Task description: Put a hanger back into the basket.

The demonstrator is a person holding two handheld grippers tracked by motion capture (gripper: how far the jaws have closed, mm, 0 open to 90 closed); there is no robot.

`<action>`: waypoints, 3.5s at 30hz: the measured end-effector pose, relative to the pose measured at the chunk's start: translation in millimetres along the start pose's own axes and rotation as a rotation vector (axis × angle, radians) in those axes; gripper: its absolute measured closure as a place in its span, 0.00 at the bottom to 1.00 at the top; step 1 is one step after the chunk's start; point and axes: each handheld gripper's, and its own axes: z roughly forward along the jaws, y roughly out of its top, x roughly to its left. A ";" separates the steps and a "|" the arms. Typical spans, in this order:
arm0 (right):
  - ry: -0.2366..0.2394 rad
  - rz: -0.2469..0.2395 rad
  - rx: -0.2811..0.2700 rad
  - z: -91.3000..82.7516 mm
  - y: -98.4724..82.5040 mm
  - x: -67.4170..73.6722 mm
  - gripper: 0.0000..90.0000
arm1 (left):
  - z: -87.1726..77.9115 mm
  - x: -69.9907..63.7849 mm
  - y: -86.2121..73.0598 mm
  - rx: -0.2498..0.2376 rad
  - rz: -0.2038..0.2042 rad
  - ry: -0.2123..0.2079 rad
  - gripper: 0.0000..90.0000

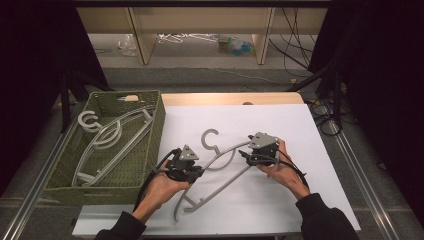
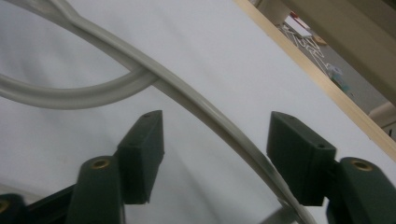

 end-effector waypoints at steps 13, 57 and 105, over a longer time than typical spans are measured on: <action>0.057 -0.249 0.028 7.2 2.0 13.1 0.70 | 1.8 -3.8 -1.5 -0.018 -0.020 -0.082 1.00; -0.002 -0.650 -0.021 -34.8 9.5 27.4 0.91 | 42.3 25.5 34.5 0.006 0.023 -0.050 0.70; 0.072 0.252 -0.214 -117.2 -2.6 44.4 0.29 | -79.4 46.2 46.7 -0.282 -0.193 -0.050 0.89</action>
